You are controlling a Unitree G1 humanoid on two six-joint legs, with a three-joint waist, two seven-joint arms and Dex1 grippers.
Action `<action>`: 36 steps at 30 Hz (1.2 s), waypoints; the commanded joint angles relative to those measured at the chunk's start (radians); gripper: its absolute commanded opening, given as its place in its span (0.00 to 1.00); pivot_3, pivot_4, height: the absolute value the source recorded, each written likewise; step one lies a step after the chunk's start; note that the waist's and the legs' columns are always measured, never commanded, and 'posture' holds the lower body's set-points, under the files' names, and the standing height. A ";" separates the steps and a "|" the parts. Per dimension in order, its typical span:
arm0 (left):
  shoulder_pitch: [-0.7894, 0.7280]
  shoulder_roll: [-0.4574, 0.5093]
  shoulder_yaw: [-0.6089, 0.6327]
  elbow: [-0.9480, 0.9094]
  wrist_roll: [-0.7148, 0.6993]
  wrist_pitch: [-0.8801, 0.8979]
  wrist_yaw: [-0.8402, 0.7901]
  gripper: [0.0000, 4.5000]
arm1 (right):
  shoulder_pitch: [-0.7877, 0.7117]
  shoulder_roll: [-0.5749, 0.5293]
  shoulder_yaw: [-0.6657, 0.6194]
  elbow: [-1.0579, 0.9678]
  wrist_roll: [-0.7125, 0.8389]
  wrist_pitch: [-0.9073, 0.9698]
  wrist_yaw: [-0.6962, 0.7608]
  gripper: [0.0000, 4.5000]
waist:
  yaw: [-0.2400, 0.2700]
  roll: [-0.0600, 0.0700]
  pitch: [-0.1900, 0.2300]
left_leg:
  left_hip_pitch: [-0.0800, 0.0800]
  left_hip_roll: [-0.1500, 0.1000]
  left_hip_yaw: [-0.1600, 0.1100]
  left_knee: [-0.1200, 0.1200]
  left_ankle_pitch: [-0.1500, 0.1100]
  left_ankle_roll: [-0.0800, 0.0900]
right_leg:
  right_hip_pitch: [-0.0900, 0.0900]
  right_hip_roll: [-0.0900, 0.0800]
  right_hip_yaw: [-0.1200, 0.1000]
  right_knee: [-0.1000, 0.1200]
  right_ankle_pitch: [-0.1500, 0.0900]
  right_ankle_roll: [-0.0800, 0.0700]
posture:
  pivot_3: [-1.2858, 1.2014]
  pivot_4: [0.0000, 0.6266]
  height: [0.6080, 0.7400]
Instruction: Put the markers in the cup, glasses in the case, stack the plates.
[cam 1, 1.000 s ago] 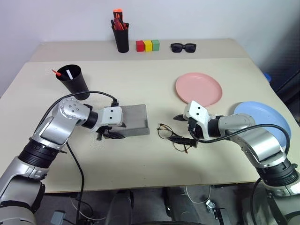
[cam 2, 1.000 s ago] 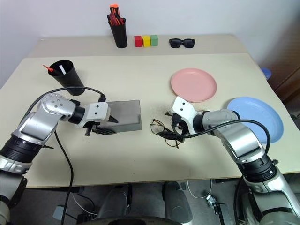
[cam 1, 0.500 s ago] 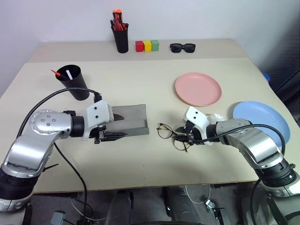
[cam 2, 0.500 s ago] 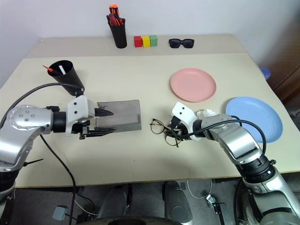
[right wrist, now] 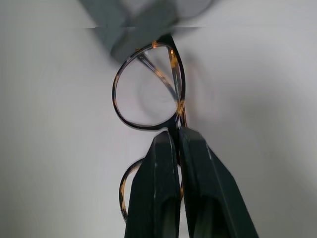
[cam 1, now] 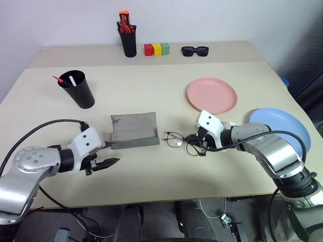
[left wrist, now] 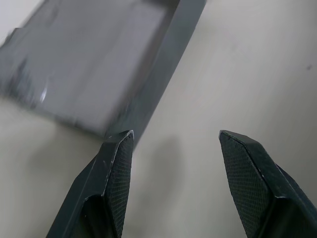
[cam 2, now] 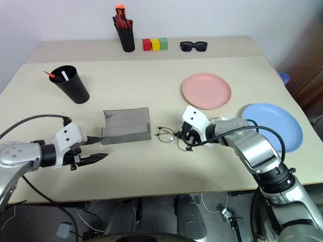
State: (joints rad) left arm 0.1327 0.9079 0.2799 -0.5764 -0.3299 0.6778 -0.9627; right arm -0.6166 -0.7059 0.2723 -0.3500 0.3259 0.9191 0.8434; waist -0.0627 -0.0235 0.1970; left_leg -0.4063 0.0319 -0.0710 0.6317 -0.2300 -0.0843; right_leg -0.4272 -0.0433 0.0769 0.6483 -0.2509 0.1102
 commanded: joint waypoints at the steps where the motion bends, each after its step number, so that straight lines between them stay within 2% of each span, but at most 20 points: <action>1: 0.069 -0.025 0.117 0.012 -0.009 -0.044 0.018 0.62 | -0.103 0.070 0.010 -0.058 0.019 -0.012 -0.005 0.02 | -0.005 0.000 0.000 | 0.000 0.000 0.000 0.000 0.000 0.000 | 0.000 0.000 0.000 0.000 0.000 -0.001 | 0.52 0.24 1.00; 4: 0.110 -0.076 0.170 0.071 -0.028 -0.096 0.028 0.62 | -0.201 0.208 0.081 0.004 -0.018 -0.023 -0.059 0.02 | -0.007 0.000 0.000 | 0.000 0.000 -0.001 -0.001 0.000 0.000 | 0.000 0.000 0.000 0.000 -0.001 -0.001 | 0.52 0.24 1.00; 7: 0.139 -0.120 0.217 0.146 -0.036 -0.169 0.026 0.62 | -0.301 0.373 0.172 0.178 -0.103 -0.106 -0.121 0.02 | -0.011 0.000 0.000 | 0.001 0.000 0.000 -0.001 0.000 0.000 | 0.000 0.001 0.000 0.001 0.000 -0.002 | 0.52 0.24 1.00; 12: 0.174 -0.114 0.232 0.192 -0.027 -0.248 0.013 0.62 | -0.358 0.475 0.242 0.350 -0.184 -0.269 -0.099 0.02 | 0.002 -0.002 -0.001 | -0.001 0.000 0.000 -0.001 0.000 0.000 | 0.000 -0.001 -0.001 -0.001 0.000 -0.002 | 0.52 0.24 1.00; 16: 0.177 -0.128 0.257 0.146 -0.076 -0.256 0.018 0.62 | -0.328 0.460 0.297 0.440 -0.260 -0.380 -0.063 0.02 | 0.002 -0.002 -0.002 | -0.001 -0.001 0.000 -0.001 0.000 0.000 | 0.000 -0.002 -0.001 -0.001 0.000 -0.002 | 0.52 0.24 1.00; 21: 0.188 -0.133 0.268 0.115 -0.111 -0.269 0.011 0.62 | -0.279 0.435 0.285 0.416 -0.275 -0.368 -0.028 0.02 | -0.007 -0.002 -0.001 | -0.001 0.000 0.000 -0.002 0.000 0.000 | -0.001 -0.001 -0.001 -0.001 0.000 -0.002 | 0.52 0.24 1.00; 24: 0.171 -0.127 0.258 0.119 -0.120 -0.262 0.022 0.62 | -0.263 0.438 0.266 0.387 -0.266 -0.346 -0.016 0.21 | -0.010 -0.002 -0.001 | 0.000 0.000 0.000 -0.002 0.000 0.000 | -0.001 0.000 -0.001 0.000 0.000 -0.002 | 0.52 0.24 1.00; 26: 0.120 -0.123 0.252 0.142 -0.137 -0.210 0.058 0.62 | -0.251 0.439 0.244 0.334 -0.250 -0.339 -0.013 0.41 | -0.008 -0.001 -0.001 | 0.001 0.000 -0.001 -0.002 0.000 0.000 | -0.001 0.000 -0.001 0.001 -0.001 -0.002 | 0.52 0.24 1.00; 28: 0.046 -0.126 0.254 0.165 -0.197 -0.120 0.098 0.62 | -0.241 0.444 0.219 0.291 -0.238 -0.341 -0.018 0.66 | -0.003 -0.001 -0.001 | 0.000 0.000 -0.001 -0.002 0.000 0.000 | -0.001 0.000 -0.001 0.001 -0.001 -0.002 | 0.52 0.24 1.00; 29: 0.011 -0.128 0.251 0.170 -0.217 -0.099 0.112 0.57 | -0.236 0.444 0.209 0.276 -0.235 -0.338 -0.020 0.76 | -0.004 -0.002 -0.001 | 0.000 0.000 -0.002 -0.001 0.000 0.000 | 0.000 0.001 -0.002 0.001 -0.001 -0.002 | 0.52 0.24 1.00; 31: -0.096 -0.140 0.236 0.193 -0.252 -0.019 0.186 0.43 | -0.223 0.433 0.186 0.238 -0.235 -0.333 -0.024 0.76 | -0.003 -0.002 -0.001 | 0.000 0.000 -0.002 -0.001 0.000 0.000 | 0.000 0.000 -0.002 0.001 0.000 -0.001 | 0.52 0.24 1.00; 34: -0.241 -0.156 0.142 0.232 -0.221 0.006 0.251 0.09 | -0.189 0.389 0.153 0.182 -0.228 -0.335 -0.012 0.76 | -0.001 -0.003 -0.002 | 0.000 0.000 -0.002 0.000 0.000 0.000 | 0.001 0.000 -0.002 0.001 0.001 0.002 | 0.52 0.24 1.00; 35: -0.299 -0.162 0.087 0.254 -0.186 0.002 0.277 0.01 | -0.170 0.364 0.138 0.156 -0.222 -0.336 -0.002 0.76 | 0.001 -0.003 -0.002 | 0.000 0.000 -0.002 0.000 0.000 0.000 | 0.001 0.000 -0.002 0.001 0.001 0.002 | 0.52 0.24 1.00; 36: -0.355 -0.169 0.042 0.284 -0.166 0.011 0.297 0.01 | -0.152 0.342 0.124 0.131 -0.217 -0.338 0.007 0.76 | 0.004 -0.003 -0.002 | 0.000 -0.001 -0.002 -0.001 0.000 0.000 | 0.001 0.000 -0.002 0.001 0.001 0.002 | 0.52 0.24 1.00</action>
State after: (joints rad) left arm -0.1694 0.7405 0.3770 -0.3136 -0.5284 0.6849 -0.7010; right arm -0.7798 -0.3447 0.4404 -0.1547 0.0932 0.5910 0.8360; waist -0.0590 -0.0262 0.1950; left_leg -0.4064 0.0312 -0.0735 0.6309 -0.2301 -0.0844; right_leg -0.4263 -0.0435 0.0747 0.6491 -0.2494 0.1124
